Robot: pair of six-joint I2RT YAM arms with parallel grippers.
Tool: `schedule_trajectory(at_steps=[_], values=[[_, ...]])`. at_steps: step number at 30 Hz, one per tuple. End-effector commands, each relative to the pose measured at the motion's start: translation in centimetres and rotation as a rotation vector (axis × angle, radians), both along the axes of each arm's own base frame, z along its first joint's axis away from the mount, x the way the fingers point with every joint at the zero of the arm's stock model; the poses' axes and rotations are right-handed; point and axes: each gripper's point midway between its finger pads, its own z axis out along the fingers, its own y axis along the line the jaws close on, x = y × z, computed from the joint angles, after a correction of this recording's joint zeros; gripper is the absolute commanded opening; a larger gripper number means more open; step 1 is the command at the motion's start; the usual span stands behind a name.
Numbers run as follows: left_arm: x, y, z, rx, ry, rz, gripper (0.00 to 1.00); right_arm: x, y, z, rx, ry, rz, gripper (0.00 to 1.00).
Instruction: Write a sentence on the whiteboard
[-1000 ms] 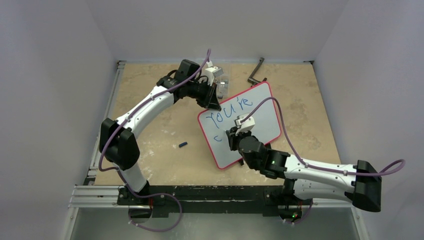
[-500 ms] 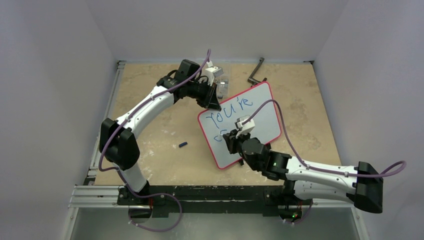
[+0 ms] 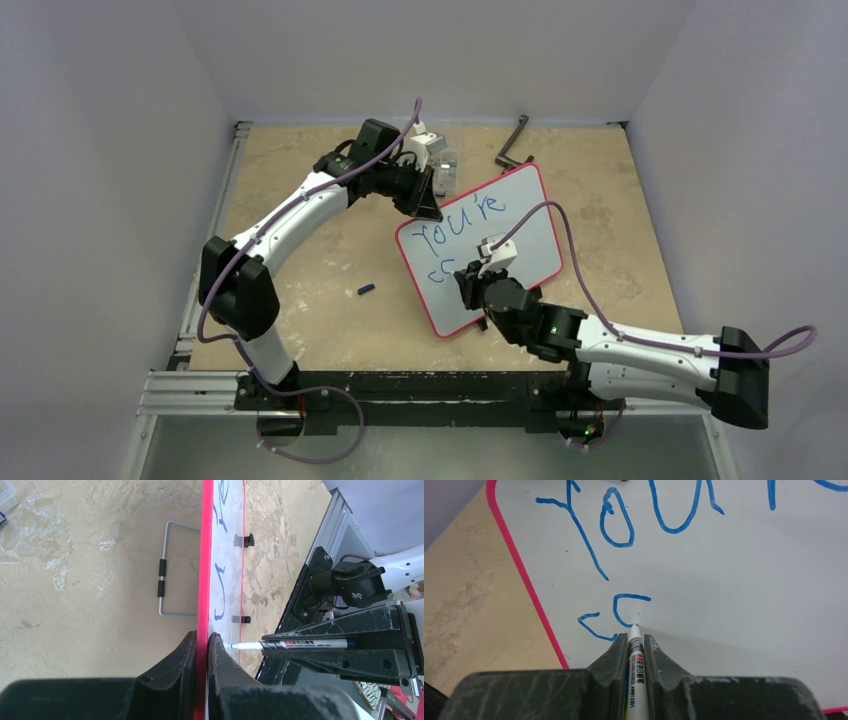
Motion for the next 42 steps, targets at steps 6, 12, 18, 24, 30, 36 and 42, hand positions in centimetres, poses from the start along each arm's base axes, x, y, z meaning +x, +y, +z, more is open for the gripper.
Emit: schedule_trajectory(at_steps=[6,12,18,24,30,36,42], values=[[1.4,1.0,1.2,0.029,-0.113,0.055,0.00,2.1,-1.3,2.8,-0.034,-0.064,-0.115,0.00],[1.4,1.0,1.2,0.028,-0.113,0.054,0.00,2.6,-0.6,3.6,-0.025,-0.074,-0.115,0.00],[1.4,1.0,1.5,0.026,-0.119,0.055,0.00,2.8,-0.3,3.8,-0.027,-0.080,-0.110,0.00],[1.4,1.1,1.5,0.029,-0.124,0.056,0.00,2.1,-1.0,1.9,-0.036,-0.036,-0.109,0.00],[1.5,1.1,1.7,0.029,-0.130,0.060,0.00,1.5,-2.0,0.8,-0.025,-0.007,-0.120,0.00],[1.4,1.2,1.8,0.026,-0.132,0.060,0.00,1.4,-2.8,0.7,-0.039,-0.005,-0.142,0.00],[1.3,1.2,1.8,0.026,-0.130,0.061,0.00,1.6,-3.5,2.1,-0.028,-0.022,-0.175,0.00]])
